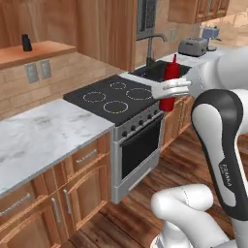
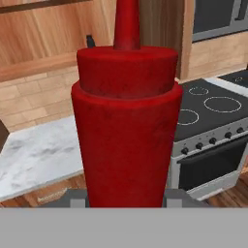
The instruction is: Move the ketchup and shaker from the cabinet to the dining counter.
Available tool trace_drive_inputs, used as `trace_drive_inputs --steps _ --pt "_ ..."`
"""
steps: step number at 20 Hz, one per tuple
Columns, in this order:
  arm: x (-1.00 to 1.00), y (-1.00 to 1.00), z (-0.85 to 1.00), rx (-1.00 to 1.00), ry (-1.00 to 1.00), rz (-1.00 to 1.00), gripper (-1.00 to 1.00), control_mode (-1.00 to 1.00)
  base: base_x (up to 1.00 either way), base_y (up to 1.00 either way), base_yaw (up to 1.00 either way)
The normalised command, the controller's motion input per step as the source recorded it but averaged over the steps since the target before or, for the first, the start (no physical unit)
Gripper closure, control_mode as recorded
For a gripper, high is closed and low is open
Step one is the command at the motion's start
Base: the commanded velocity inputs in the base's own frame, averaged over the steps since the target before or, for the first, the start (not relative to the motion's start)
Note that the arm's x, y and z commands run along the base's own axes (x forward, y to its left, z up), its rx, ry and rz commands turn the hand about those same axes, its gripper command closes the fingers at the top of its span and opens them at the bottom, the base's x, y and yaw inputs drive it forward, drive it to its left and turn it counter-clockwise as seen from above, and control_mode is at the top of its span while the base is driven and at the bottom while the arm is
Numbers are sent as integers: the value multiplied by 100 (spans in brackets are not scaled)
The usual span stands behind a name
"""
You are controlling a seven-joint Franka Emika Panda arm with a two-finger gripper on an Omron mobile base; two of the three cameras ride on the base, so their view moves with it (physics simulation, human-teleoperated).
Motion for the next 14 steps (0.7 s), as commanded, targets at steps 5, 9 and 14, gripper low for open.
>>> trace_drive_inputs --steps 5,9,14 --pt "0 0 0 0 0 0 100 100 -19 23 -77" --pt "0 0 0 0 0 0 100 100 -46 21 -59" --pt "0 0 0 0 0 0 100 100 -66 19 -45"
